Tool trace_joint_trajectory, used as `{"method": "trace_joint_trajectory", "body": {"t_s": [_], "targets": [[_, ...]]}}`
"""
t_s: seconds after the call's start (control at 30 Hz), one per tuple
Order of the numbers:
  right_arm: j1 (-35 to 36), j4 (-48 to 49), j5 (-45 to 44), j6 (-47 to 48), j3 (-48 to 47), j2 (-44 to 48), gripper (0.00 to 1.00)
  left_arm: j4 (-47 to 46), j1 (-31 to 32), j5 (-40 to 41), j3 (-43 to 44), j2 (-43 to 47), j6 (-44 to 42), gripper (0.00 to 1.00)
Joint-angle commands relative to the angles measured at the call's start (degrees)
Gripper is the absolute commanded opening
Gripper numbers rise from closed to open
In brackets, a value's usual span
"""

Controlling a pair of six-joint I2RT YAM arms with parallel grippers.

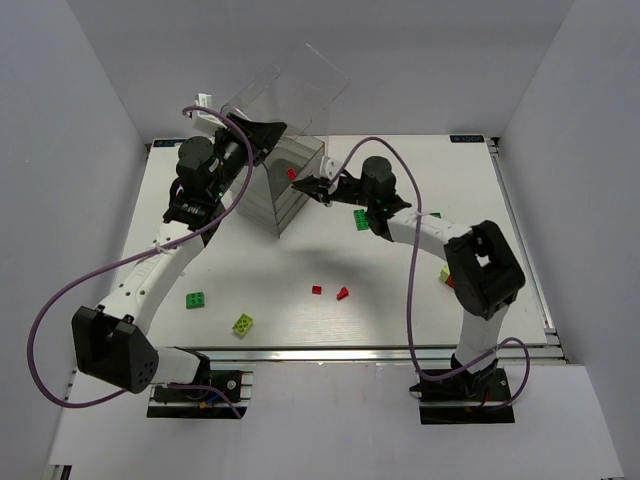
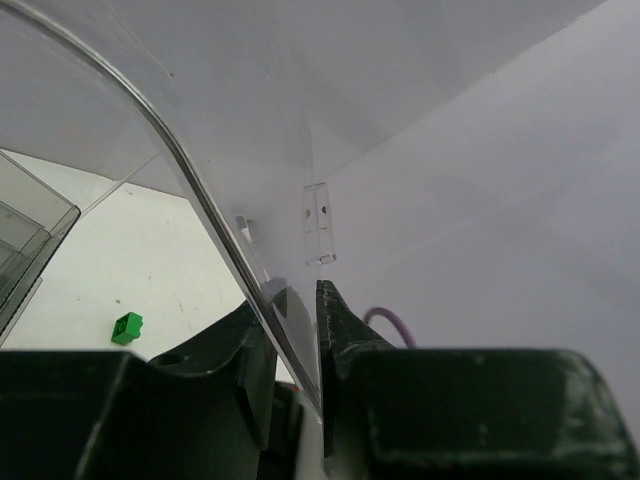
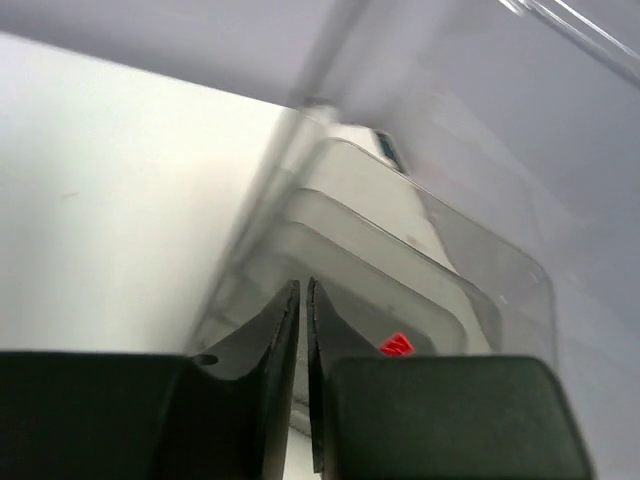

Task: Sort the legos into containers by color

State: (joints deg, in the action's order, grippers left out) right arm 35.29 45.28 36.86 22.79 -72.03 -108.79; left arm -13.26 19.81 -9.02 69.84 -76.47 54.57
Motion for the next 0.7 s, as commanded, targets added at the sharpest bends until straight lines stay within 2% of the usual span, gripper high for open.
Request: {"method": "trace_joint_trajectory", "body": {"t_s": [0.0,0.03,0.07,0.1,0.13,0.17,0.2,0.23,0.27,0.3,0.33,0.37,0.5,0.63,0.67], "targets": [[-1.4,-6.8,18.0,5.7,2.1,4.9,0.14,-3.0,0.2,-0.3,0.0,3.5,0.4,0.31],[-1.8,-13.2,23.7,10.0,1.2,5.2,0.19,-3.0,0.2,-0.2,-0.1,3.6,0.3,0.31],[-2.3,-20.9,26.2,16.0,-1.7,5.3,0.28,-3.1,0.2,-0.2,-0.3,3.8,0.4,0.31],[-2.7,-41.7,28.3,24.0,-3.7,4.8,0.31,-3.2,0.2,-0.1,-0.8,4.0,0.3,0.31],[-2.7,-53.9,29.8,43.7,-5.7,4.3,0.37,-3.2,0.2,-0.1,-1.0,4.3,0.4,0.31],[-2.7,-64.9,29.3,53.5,-7.8,3.4,0.49,-3.4,0.2,0.0,-1.2,4.4,0.3,0.31],[-2.8,-86.1,28.2,62.9,-12.0,1.0,0.55,-3.6,0.2,0.0,-1.7,4.5,0.5,0.31],[-2.9,-96.2,25.0,71.8,-14.3,-0.7,0.59,-3.8,0.2,0.0,-2.2,4.6,0.6,0.31],[-3.0,-104.9,23.2,86.1,-16.9,-2.5,0.87,-4.3,0.2,0.0,-2.5,4.8,0.7,0.31],[-3.1,-118.4,21.3,90.8,-21.3,-6.1,0.89,-4.6,0.2,-0.1,-3.0,4.8,0.9,0.31],[-3.3,-120.4,20.2,93.8,-22.7,-7.6,0.89,-4.6,0.2,-0.1,-3.3,4.9,0.9,0.31],[-3.2,-120.2,19.7,89.8,-22.7,-7.8,0.89,-4.6,0.2,-0.2,-3.3,4.9,0.9,0.31],[-3.5,-118.3,17.5,90.7,-16.8,-4.1,0.88,-4.1,0.2,-0.3,-3.7,5.2,0.7,0.32],[-2.9,-119.4,15.3,90.2,-14.5,-3.4,0.71,-3.5,0.2,-0.2,-3.8,5.4,0.3,0.32],[-2.9,-120.2,14.7,90.4,-14.2,-3.3,0.64,-3.5,0.2,-0.2,-3.9,5.5,0.3,0.32]]}}
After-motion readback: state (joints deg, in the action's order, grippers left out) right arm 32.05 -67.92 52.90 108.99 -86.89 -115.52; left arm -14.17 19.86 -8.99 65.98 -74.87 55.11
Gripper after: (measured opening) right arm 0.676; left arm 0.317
